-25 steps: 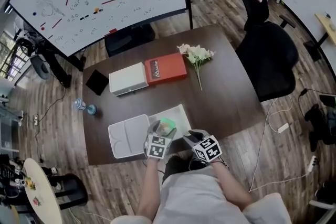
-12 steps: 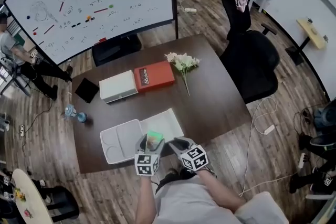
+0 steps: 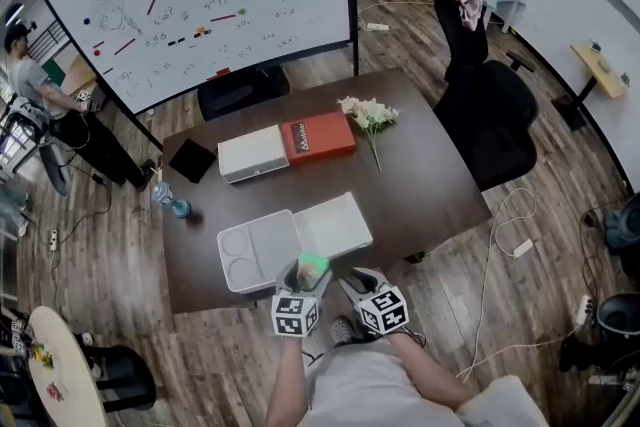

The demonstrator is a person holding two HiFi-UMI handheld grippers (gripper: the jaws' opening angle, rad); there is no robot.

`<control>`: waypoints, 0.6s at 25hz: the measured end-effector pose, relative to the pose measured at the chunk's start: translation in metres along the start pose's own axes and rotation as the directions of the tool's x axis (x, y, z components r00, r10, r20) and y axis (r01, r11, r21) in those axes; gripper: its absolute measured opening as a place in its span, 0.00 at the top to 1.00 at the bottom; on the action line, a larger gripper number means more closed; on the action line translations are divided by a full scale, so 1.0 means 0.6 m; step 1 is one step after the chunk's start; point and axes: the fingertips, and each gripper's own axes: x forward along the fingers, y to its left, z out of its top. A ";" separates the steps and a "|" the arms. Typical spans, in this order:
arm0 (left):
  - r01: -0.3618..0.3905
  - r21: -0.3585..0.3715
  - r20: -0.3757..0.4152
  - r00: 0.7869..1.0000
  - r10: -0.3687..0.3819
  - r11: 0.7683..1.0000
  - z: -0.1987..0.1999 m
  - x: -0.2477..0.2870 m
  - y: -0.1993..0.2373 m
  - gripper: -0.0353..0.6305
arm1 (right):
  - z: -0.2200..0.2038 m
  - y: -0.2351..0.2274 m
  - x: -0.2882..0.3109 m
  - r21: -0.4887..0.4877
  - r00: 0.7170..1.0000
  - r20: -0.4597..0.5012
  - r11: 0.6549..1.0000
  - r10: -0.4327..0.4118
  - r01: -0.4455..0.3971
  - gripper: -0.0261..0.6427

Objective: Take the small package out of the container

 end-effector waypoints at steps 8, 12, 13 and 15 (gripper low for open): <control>0.021 -0.003 0.002 1.000 -0.021 1.000 -0.017 -0.055 0.025 0.45 | -0.022 0.041 0.012 -0.020 1.000 0.002 1.000 -0.006 0.006 0.74; 0.008 -0.024 0.050 0.999 -0.007 1.000 -0.009 -0.077 0.041 0.45 | -0.020 0.078 0.022 -0.076 0.998 0.003 0.995 0.057 -0.056 0.73; 0.011 -0.028 0.057 0.998 -0.009 1.000 -0.009 -0.080 0.041 0.45 | -0.024 0.087 0.023 -0.095 0.997 -0.004 0.993 0.073 -0.073 0.74; 0.019 -0.029 0.061 0.998 -0.017 0.999 -0.009 -0.083 0.042 0.45 | -0.029 0.099 0.026 -0.123 0.996 -0.021 0.988 0.089 -0.091 0.75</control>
